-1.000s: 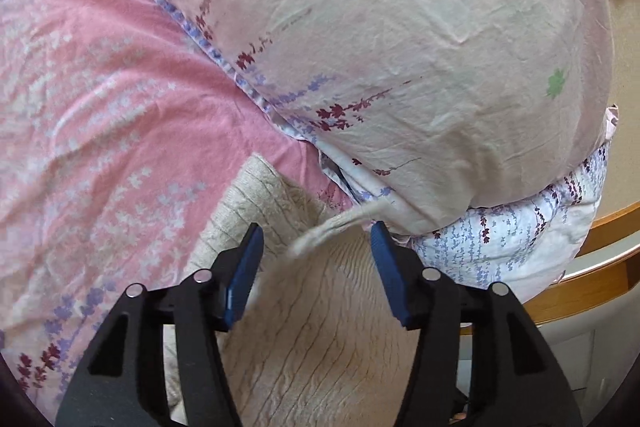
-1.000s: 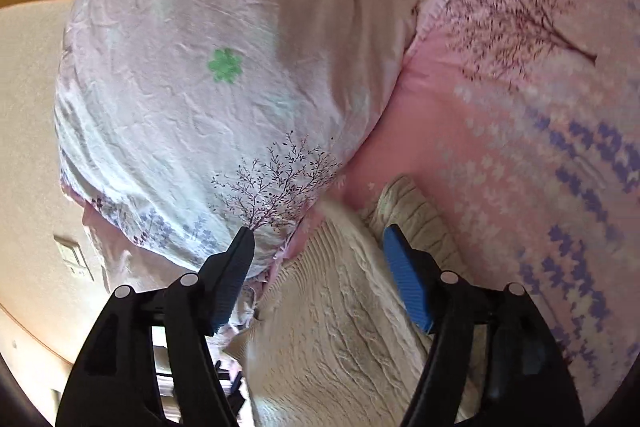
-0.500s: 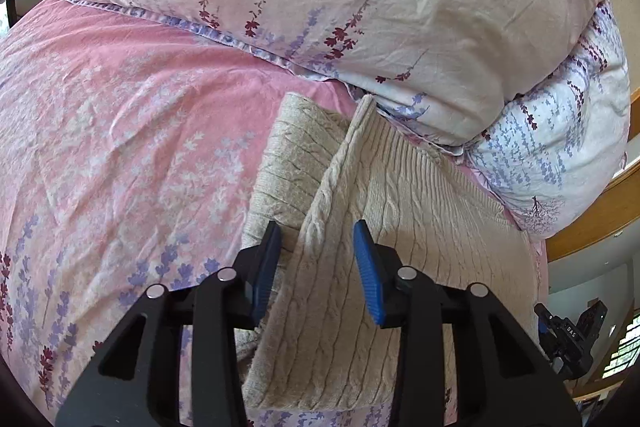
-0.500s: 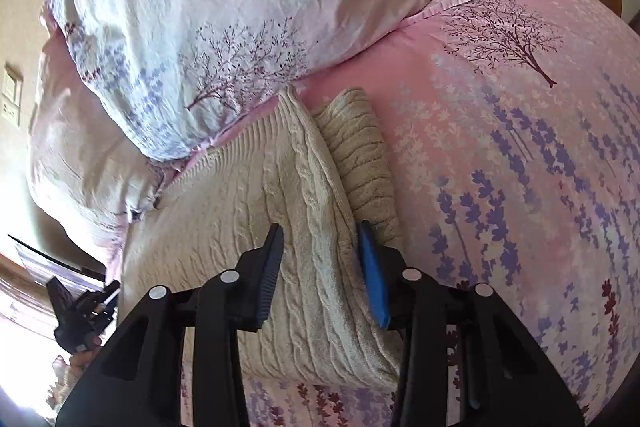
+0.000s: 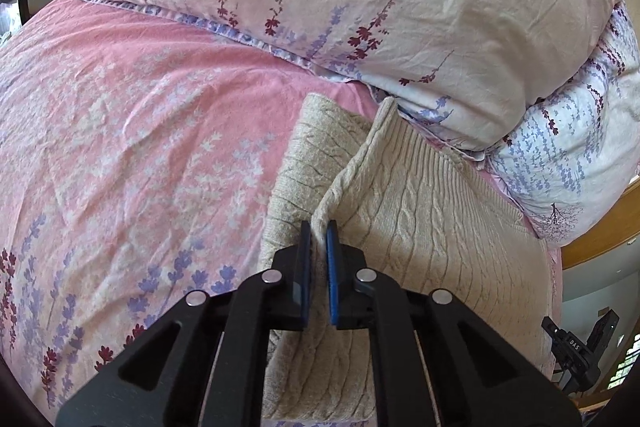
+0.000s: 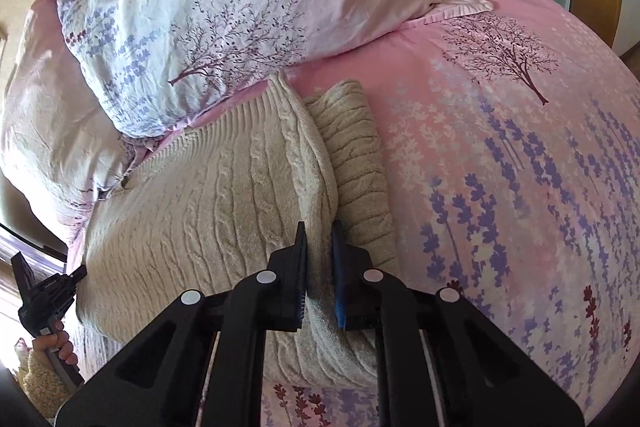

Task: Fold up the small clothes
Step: 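Pinch the folded edge with both tools to straighten it, then release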

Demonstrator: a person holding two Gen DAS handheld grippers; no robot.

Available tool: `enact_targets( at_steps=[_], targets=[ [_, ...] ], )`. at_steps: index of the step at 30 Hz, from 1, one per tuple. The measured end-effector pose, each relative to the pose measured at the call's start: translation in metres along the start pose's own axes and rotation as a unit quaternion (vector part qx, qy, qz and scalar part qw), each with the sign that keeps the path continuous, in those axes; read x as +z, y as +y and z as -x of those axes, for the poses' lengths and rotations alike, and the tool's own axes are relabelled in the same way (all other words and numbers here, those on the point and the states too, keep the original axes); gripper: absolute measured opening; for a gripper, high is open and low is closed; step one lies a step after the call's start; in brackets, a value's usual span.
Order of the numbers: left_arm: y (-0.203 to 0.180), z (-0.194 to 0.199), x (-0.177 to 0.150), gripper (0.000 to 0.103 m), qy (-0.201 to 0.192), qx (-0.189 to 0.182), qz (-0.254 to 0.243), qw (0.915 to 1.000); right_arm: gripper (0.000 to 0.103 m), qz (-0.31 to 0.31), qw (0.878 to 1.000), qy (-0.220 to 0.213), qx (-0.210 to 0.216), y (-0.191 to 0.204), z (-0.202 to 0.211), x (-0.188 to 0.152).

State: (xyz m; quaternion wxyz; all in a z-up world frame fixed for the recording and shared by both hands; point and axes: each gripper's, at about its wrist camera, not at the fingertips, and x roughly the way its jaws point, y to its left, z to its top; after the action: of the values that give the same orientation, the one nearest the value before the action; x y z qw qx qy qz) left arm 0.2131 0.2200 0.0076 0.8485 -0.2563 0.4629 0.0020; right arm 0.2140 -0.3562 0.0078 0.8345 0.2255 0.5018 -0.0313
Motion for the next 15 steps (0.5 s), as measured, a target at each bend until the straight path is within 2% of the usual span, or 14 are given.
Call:
enact_targets(
  at_steps=[4,6,9,11,13,15],
  targets=[
    [-0.006,0.000,-0.003,0.007,-0.009,0.017,-0.014,0.9997,0.011,0.013,0.999,-0.003,-0.030,0.009,-0.002,-0.001],
    [-0.008,0.003,-0.003,0.010,-0.011,0.012,-0.021,0.9996,0.011,0.035,0.998,-0.003,-0.051,0.022,-0.006,0.001],
    [-0.015,0.020,-0.004,0.022,-0.047,0.005,-0.040,0.9981,0.028,0.063,0.996,-0.038,-0.054,0.041,0.003,0.003],
    [-0.027,0.037,-0.006,0.044,-0.085,0.000,-0.072,0.9938,0.056,0.085,0.993,-0.071,-0.045,0.058,0.011,0.004],
    [-0.044,0.044,-0.009,0.054,-0.103,-0.005,-0.112,0.9884,0.058,0.115,0.991,-0.073,-0.019,0.074,0.009,0.006],
    [-0.059,0.037,-0.012,0.056,-0.092,-0.009,-0.143,0.9854,0.058,0.147,0.988,-0.052,-0.005,0.094,-0.005,0.005]
  ],
)
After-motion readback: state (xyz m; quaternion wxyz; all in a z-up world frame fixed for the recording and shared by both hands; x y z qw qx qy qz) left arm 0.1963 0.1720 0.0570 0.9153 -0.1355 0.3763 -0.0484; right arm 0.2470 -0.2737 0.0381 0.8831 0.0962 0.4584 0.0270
